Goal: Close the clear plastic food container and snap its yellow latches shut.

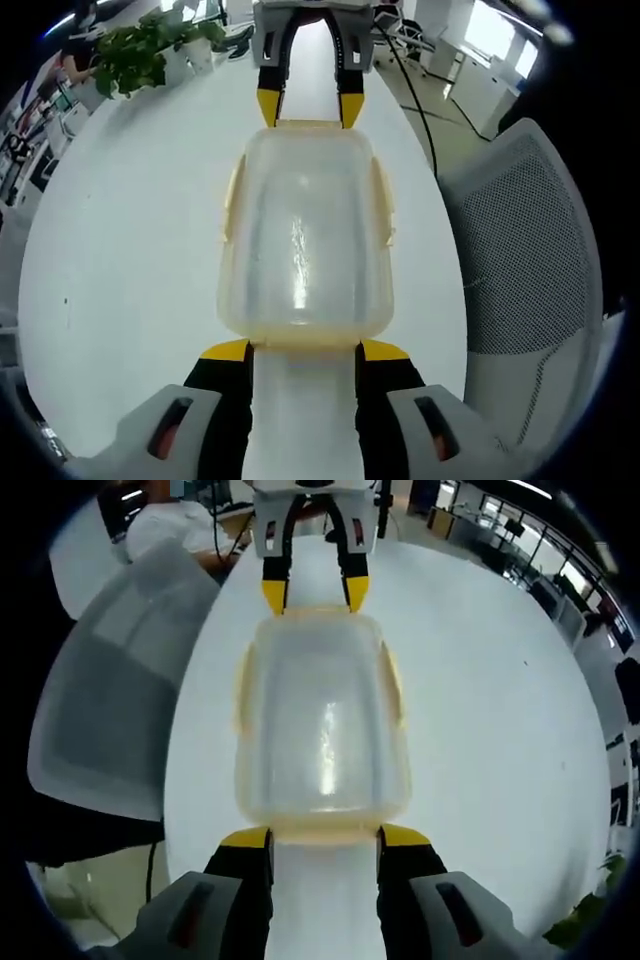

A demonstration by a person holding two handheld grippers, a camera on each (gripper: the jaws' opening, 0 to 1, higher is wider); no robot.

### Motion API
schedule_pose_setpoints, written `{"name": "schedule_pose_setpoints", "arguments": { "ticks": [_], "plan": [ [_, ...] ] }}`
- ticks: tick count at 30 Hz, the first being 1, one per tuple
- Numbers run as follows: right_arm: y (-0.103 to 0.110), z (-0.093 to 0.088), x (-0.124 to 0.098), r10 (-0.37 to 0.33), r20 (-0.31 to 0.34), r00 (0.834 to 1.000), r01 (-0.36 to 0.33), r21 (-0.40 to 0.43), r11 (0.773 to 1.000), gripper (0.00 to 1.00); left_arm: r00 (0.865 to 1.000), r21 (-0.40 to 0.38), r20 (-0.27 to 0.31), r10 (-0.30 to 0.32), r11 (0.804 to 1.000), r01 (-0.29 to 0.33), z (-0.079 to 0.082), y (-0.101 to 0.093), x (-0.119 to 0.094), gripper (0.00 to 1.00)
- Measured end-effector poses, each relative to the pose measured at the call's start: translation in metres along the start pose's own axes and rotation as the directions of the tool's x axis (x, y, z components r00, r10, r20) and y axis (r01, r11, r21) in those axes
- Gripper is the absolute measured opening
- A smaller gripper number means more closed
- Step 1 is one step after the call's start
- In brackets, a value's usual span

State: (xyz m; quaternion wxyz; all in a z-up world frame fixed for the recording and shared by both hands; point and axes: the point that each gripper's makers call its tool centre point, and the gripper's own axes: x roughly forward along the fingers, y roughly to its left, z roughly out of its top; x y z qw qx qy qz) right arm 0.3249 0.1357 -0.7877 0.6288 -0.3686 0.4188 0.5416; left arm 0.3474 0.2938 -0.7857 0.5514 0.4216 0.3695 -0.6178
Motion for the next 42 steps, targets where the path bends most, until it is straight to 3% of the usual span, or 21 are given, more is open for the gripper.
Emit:
{"name": "schedule_pose_setpoints", "arguments": {
  "ticks": [16, 30, 37, 40, 42],
  "plan": [
    [-0.001, -0.003, 0.002, -0.019, -0.026, 0.999, 0.017, -0.055, 0.998, 0.41, 1.0, -0.039, 0.007, 0.012, 0.999, -0.012, -0.001, 0.0, 0.0, 0.4],
    [-0.003, -0.003, 0.001, -0.024, -0.025, 0.999, 0.023, -0.041, 0.999, 0.41, 1.0, -0.04, 0.023, 0.013, 0.999, -0.012, -0.003, 0.0, 0.0, 0.4],
    [-0.003, -0.007, -0.004, -0.019, 0.002, 1.0, 0.019, 0.037, 0.999, 0.41, 1.0, -0.043, -0.007, 0.015, 0.999, -0.015, -0.014, -0.002, 0.0, 0.42],
    [-0.005, -0.008, -0.009, -0.028, 0.039, 0.999, 0.022, 0.136, 0.99, 0.41, 0.999, -0.113, 0.042, 0.021, 0.993, -0.016, -0.011, -0.001, -0.004, 0.42],
    [-0.005, -0.009, -0.012, -0.025, 0.062, 0.998, 0.012, 0.202, 0.979, 0.41, 0.999, -0.151, 0.041, 0.026, 0.988, -0.02, -0.012, 0.0, -0.008, 0.42]
  ]
}}
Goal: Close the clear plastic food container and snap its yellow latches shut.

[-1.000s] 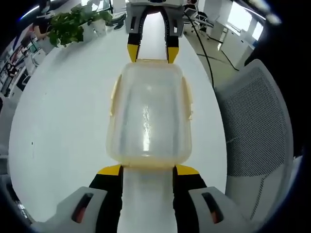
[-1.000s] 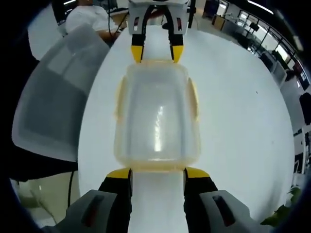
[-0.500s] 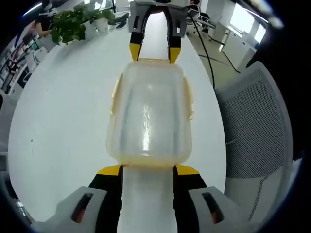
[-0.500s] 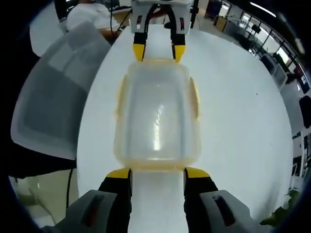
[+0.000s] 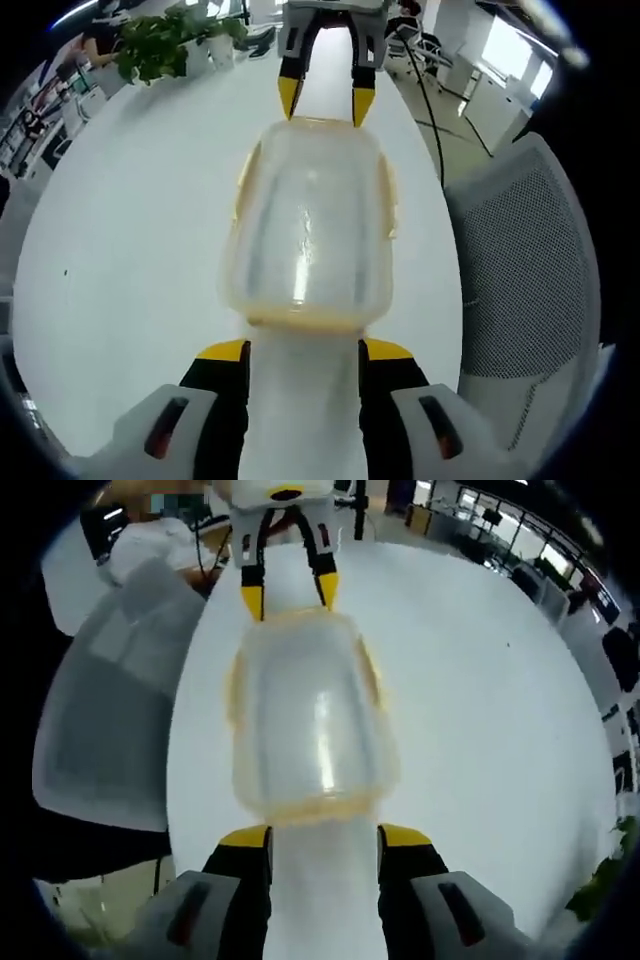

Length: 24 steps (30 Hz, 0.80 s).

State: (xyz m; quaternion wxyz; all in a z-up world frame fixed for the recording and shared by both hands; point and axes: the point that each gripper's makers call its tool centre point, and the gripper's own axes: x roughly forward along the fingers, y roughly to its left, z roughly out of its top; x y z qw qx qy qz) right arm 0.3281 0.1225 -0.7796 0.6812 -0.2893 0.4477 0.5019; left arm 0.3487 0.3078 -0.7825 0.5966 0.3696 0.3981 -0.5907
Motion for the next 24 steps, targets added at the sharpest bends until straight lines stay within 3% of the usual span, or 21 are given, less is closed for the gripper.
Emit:
{"name": "schedule_pose_setpoints", "arguments": {
  "ticks": [3, 7, 12, 16, 18, 19, 22, 24],
  "plan": [
    [0.0, 0.002, -0.006, -0.001, 0.035, 0.999, -0.001, 0.067, 0.998, 0.43, 1.0, -0.016, 0.004, 0.004, 1.0, -0.004, -0.001, 0.001, -0.006, 0.4],
    [-0.001, 0.007, -0.012, -0.005, 0.084, 0.996, -0.009, 0.167, 0.986, 0.43, 1.0, -0.105, 0.031, 0.002, 0.995, 0.002, 0.0, -0.002, -0.009, 0.4],
    [-0.003, 0.006, -0.015, -0.025, 0.083, 0.996, 0.004, 0.243, 0.97, 0.4, 0.995, -0.206, 0.102, 0.003, 0.978, 0.018, 0.009, -0.008, -0.012, 0.4],
    [-0.003, 0.008, -0.017, -0.036, 0.107, 0.994, 0.002, 0.307, 0.952, 0.4, 0.995, -0.251, 0.099, 0.009, 0.968, 0.017, 0.009, -0.011, -0.012, 0.41],
    [-0.004, 0.009, -0.018, -0.046, 0.121, 0.992, 0.001, 0.345, 0.939, 0.39, 0.994, -0.297, 0.11, 0.011, 0.955, 0.022, 0.01, -0.011, -0.012, 0.41],
    [-0.004, 0.01, -0.018, -0.05, 0.133, 0.99, -0.002, 0.366, 0.931, 0.39, 0.993, -0.344, 0.117, 0.015, 0.939, 0.026, 0.01, -0.011, -0.013, 0.41],
    [-0.002, 0.009, -0.022, -0.06, 0.156, 0.986, -0.017, 0.455, 0.89, 0.37, 0.99, -0.405, 0.136, 0.021, 0.913, 0.036, 0.012, -0.009, -0.015, 0.41],
    [-0.003, 0.014, -0.025, -0.08, 0.197, 0.977, -0.032, 0.509, 0.86, 0.39, 0.986, -0.47, 0.161, 0.043, 0.882, 0.039, 0.015, -0.005, -0.017, 0.41]
  ]
}}
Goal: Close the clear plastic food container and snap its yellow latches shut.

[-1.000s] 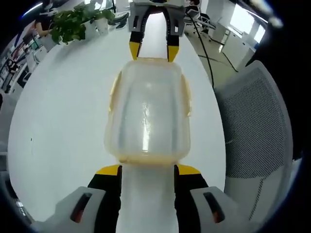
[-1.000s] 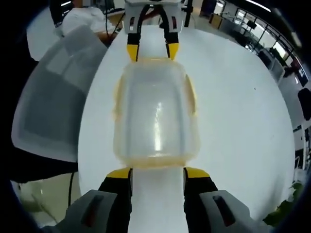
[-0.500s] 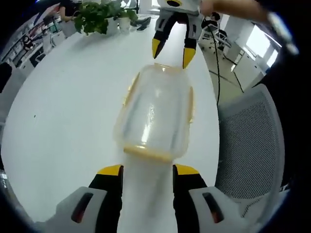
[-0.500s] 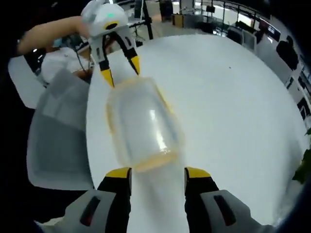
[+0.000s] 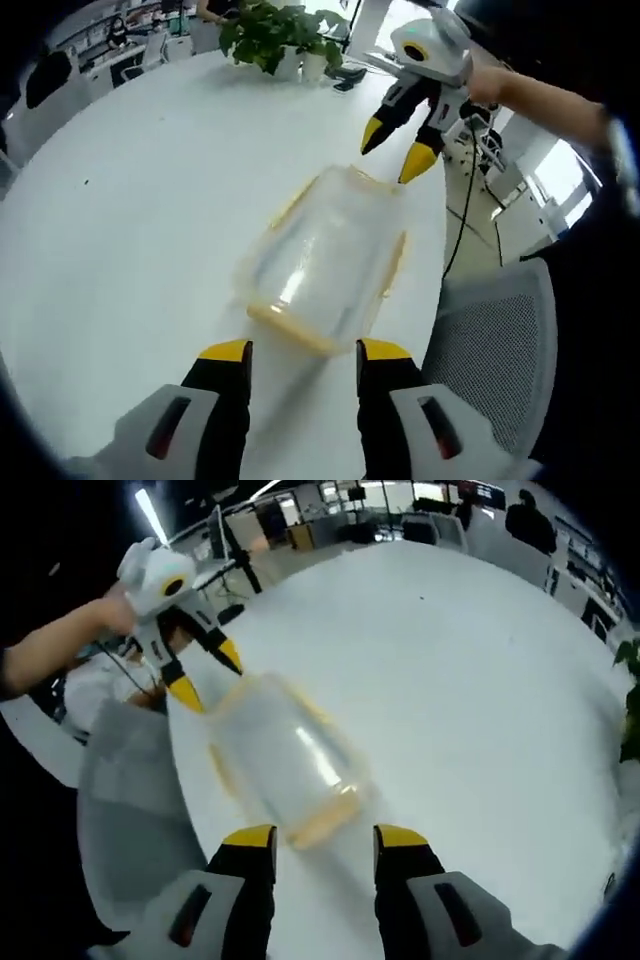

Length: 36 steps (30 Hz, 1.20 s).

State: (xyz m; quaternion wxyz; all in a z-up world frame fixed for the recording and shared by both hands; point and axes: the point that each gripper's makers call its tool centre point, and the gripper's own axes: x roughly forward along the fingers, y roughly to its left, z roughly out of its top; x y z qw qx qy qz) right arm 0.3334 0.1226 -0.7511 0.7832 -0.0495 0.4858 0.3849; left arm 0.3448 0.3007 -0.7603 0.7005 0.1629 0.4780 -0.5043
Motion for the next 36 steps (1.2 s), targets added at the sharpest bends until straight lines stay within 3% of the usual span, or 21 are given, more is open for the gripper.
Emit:
{"name": "schedule_pose_setpoints", "arguments": {
  "ticks": [4, 8, 12, 14, 16, 29, 31, 32, 33, 36],
  "plan": [
    [-0.004, 0.0, 0.0, -0.021, 0.03, 0.999, 0.017, 0.11, 0.994, 0.39, 0.997, -0.123, 0.069, 0.02, 0.992, -0.012, 0.009, 0.002, -0.002, 0.4],
    [-0.005, -0.001, 0.002, -0.029, 0.053, 0.998, 0.021, 0.158, 0.987, 0.39, 0.993, -0.282, 0.091, 0.072, 0.958, -0.044, 0.006, 0.006, -0.002, 0.39],
    [-0.006, -0.004, 0.002, -0.038, 0.055, 0.998, 0.027, 0.183, 0.983, 0.38, 0.991, -0.34, 0.112, 0.076, 0.94, -0.034, 0.002, 0.004, -0.001, 0.4],
    [-0.007, -0.005, 0.002, -0.037, 0.061, 0.997, 0.024, 0.199, 0.98, 0.38, 0.988, -0.39, 0.137, 0.073, 0.921, -0.014, 0.003, 0.0, -0.002, 0.4],
    [-0.007, -0.006, 0.002, -0.035, 0.066, 0.997, 0.02, 0.216, 0.976, 0.38, 0.986, -0.404, 0.144, 0.086, 0.915, -0.021, 0.003, 0.003, -0.004, 0.39],
    [-0.005, -0.007, 0.006, -0.073, 0.091, 0.993, 0.038, 0.344, 0.938, 0.36, 0.979, -0.568, 0.138, 0.149, 0.822, -0.046, -0.002, 0.008, -0.004, 0.38],
    [-0.003, -0.004, 0.005, -0.078, 0.106, 0.991, 0.03, 0.395, 0.918, 0.36, 0.976, -0.592, 0.136, 0.168, 0.804, -0.056, -0.004, 0.012, -0.002, 0.38],
    [-0.002, -0.001, 0.006, -0.068, 0.136, 0.988, 0.0, 0.453, 0.892, 0.35, 0.974, -0.609, 0.141, 0.176, 0.791, -0.054, -0.004, 0.011, -0.002, 0.39],
    [-0.002, 0.0, 0.006, -0.065, 0.143, 0.988, -0.011, 0.473, 0.881, 0.35, 0.974, -0.617, 0.145, 0.176, 0.786, -0.05, -0.004, 0.01, -0.001, 0.39],
    [-0.006, -0.005, 0.008, -0.092, 0.12, 0.989, 0.026, 0.469, 0.883, 0.35, 0.971, -0.633, 0.146, 0.19, 0.772, -0.056, -0.003, 0.011, 0.0, 0.39]
  ]
}}
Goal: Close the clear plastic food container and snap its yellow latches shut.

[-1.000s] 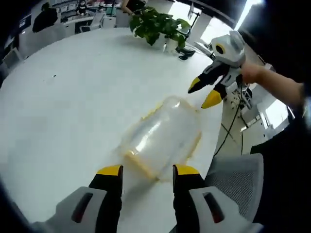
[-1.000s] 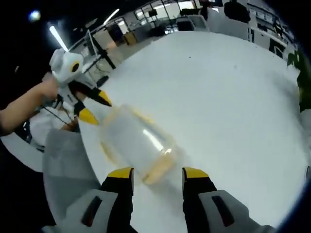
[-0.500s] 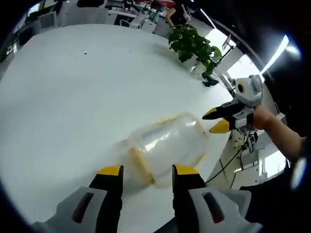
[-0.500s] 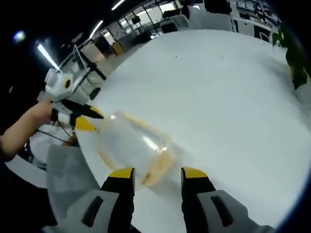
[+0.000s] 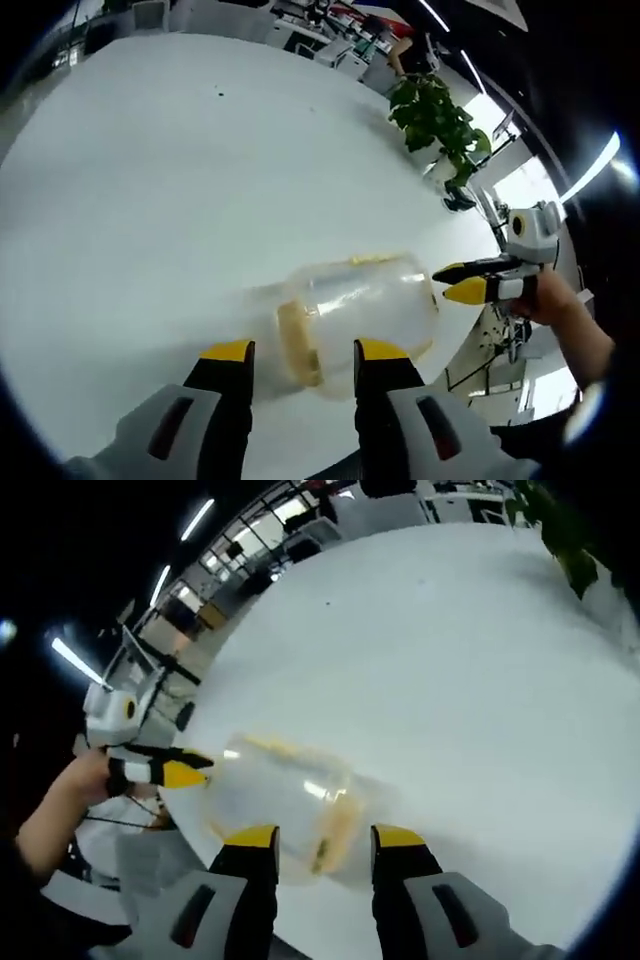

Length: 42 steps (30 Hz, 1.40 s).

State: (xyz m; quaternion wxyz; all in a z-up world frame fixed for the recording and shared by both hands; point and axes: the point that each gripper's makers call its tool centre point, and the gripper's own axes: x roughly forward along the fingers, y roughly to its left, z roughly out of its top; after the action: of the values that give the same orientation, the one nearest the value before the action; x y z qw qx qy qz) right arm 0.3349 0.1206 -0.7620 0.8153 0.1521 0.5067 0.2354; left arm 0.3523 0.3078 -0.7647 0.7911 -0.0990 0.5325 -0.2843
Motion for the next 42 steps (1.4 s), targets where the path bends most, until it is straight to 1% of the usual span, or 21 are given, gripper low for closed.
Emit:
{"name": "schedule_pose_setpoints", "arguments": {
  "ticks": [3, 5, 8, 11, 15, 20, 22, 27, 30, 31, 32, 34, 35, 36, 39, 41, 42],
  "plan": [
    [-0.002, -0.004, 0.003, -0.012, -0.012, 1.0, 0.012, -0.009, 1.0, 0.35, 1.0, -0.011, 0.002, 0.02, 1.0, -0.02, 0.001, 0.004, 0.001, 0.38],
    [-0.001, -0.005, 0.002, -0.009, -0.006, 1.0, 0.009, -0.006, 1.0, 0.34, 1.0, -0.002, 0.012, 0.029, 1.0, -0.029, 0.003, 0.005, 0.001, 0.38],
    [-0.001, -0.006, 0.004, -0.006, -0.007, 1.0, 0.006, -0.005, 1.0, 0.34, 0.999, -0.001, 0.01, 0.036, 0.999, -0.036, 0.003, 0.005, 0.0, 0.38],
    [-0.001, -0.006, 0.005, -0.008, -0.007, 1.0, 0.008, -0.004, 1.0, 0.33, 0.999, 0.006, 0.005, 0.047, 0.999, -0.047, 0.001, 0.006, 0.001, 0.37],
    [0.0, -0.004, 0.006, 0.006, -0.003, 1.0, -0.006, 0.011, 1.0, 0.33, 0.998, 0.014, 0.003, 0.056, 0.998, -0.056, -0.002, 0.006, 0.003, 0.36],
    [-0.003, -0.006, 0.009, 0.001, -0.008, 1.0, -0.001, 0.011, 1.0, 0.32, 0.998, 0.021, -0.004, 0.059, 0.998, -0.058, -0.004, 0.004, 0.007, 0.36],
    [-0.003, -0.007, 0.009, -0.001, -0.009, 1.0, 0.001, 0.008, 1.0, 0.3, 0.998, 0.014, 0.003, 0.059, 0.998, -0.059, -0.003, 0.004, 0.007, 0.36],
    [0.0, -0.013, 0.014, 0.006, -0.024, 1.0, -0.006, -0.006, 1.0, 0.3, 0.998, 0.017, 0.006, 0.06, 0.998, -0.06, -0.002, 0.004, 0.008, 0.36],
    [0.002, -0.01, 0.015, 0.018, -0.011, 1.0, -0.018, 0.003, 1.0, 0.29, 0.998, 0.014, 0.011, 0.056, 0.998, -0.056, -0.002, 0.004, 0.009, 0.37],
    [0.004, -0.009, 0.016, 0.028, -0.006, 1.0, -0.028, -0.011, 1.0, 0.28, 0.999, 0.074, 0.029, 0.027, 0.997, -0.029, 0.0, 0.001, 0.011, 0.36],
    [0.007, -0.009, 0.017, 0.034, -0.008, 0.999, -0.034, -0.022, 0.999, 0.26, 0.999, 0.086, 0.039, 0.033, 0.996, -0.036, 0.0, 0.001, 0.011, 0.36],
    [0.008, -0.008, 0.018, 0.022, -0.016, 1.0, -0.022, -0.044, 0.999, 0.25, 0.999, 0.06, 0.037, 0.033, 0.998, -0.035, -0.002, 0.003, 0.011, 0.36],
    [0.009, -0.008, 0.018, 0.019, -0.018, 1.0, -0.02, -0.056, 0.998, 0.25, 0.999, 0.056, 0.042, 0.022, 0.998, -0.025, -0.002, 0.002, 0.011, 0.34],
    [0.008, -0.008, 0.018, 0.02, -0.022, 1.0, -0.022, -0.058, 0.998, 0.25, 0.999, 0.034, 0.043, 0.004, 0.999, -0.006, -0.003, 0.001, 0.012, 0.33],
    [0.005, -0.009, 0.02, 0.032, -0.016, 0.999, -0.033, -0.032, 0.999, 0.27, 0.998, -0.014, 0.055, -0.029, 0.999, 0.03, -0.004, -0.004, 0.014, 0.29],
    [0.004, -0.009, 0.021, 0.037, -0.01, 0.999, -0.037, -0.025, 0.999, 0.27, 0.998, -0.01, 0.063, -0.028, 1.0, 0.029, -0.004, -0.002, 0.016, 0.29],
    [0.004, -0.009, 0.021, 0.038, -0.007, 0.999, -0.038, -0.022, 0.999, 0.27, 0.997, -0.037, 0.07, -0.043, 0.998, 0.045, -0.004, -0.005, 0.017, 0.27]
  ]
}}
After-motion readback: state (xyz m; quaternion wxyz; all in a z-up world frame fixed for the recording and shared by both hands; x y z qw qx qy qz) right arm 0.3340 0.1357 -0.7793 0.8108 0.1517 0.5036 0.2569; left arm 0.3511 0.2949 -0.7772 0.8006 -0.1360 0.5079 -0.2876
